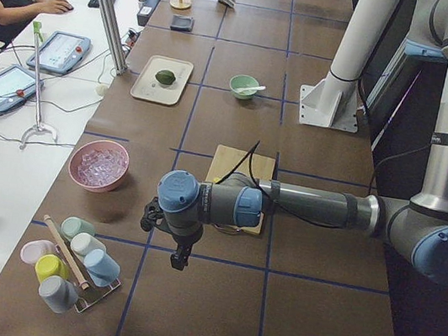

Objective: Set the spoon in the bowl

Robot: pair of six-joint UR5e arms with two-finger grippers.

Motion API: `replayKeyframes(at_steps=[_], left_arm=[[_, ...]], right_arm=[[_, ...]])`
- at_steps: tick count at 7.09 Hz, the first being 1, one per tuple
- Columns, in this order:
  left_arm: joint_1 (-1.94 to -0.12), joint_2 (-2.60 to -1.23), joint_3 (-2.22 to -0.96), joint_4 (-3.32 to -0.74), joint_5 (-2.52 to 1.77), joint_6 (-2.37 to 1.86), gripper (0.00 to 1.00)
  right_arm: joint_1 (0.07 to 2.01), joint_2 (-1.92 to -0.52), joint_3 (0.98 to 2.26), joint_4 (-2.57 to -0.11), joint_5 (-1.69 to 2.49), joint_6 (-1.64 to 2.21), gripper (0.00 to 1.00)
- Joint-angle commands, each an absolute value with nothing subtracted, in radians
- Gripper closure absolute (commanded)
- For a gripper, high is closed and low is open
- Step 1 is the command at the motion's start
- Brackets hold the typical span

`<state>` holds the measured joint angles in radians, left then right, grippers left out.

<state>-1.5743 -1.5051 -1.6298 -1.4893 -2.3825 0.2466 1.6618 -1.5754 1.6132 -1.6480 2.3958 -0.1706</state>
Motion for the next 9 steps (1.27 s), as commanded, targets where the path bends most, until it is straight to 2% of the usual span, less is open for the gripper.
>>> replayKeyframes(at_steps=[1, 9], left_arm=[[-1.591, -1.505, -1.628, -1.483, -2.379, 0.218, 0.0], [-1.608, -1.506, -1.628, -1.489, -2.365, 0.138, 0.0]], right_arm=[[1.663, -1.575, 1.612, -1.647, 2.395, -0.172, 0.0], [1.663, -1.578, 1.609, -1.649, 2.388, -0.173, 0.0]])
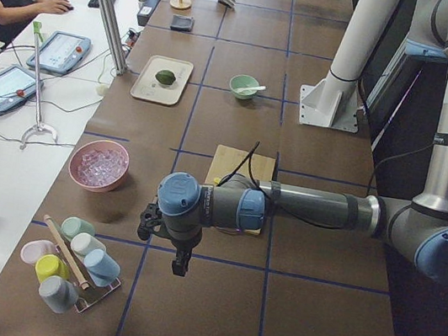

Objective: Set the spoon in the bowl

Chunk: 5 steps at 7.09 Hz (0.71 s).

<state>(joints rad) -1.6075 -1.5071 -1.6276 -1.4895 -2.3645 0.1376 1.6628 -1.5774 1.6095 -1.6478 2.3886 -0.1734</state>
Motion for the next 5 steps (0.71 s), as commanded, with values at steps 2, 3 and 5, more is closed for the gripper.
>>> replayKeyframes(at_steps=[2, 3, 5], left_arm=[[-1.608, -1.506, -1.628, -1.489, -2.365, 0.138, 0.0], [-1.608, -1.506, -1.628, -1.489, -2.365, 0.138, 0.0], [-1.608, -1.506, -1.628, -1.489, -2.365, 0.138, 0.0]], right_arm=[[1.663, -1.577, 1.611, -1.647, 2.388, -0.144, 0.0], [1.663, -1.577, 1.611, -1.647, 2.388, -0.127, 0.0], [1.663, -1.577, 1.611, -1.647, 2.388, -0.077, 0.0]])
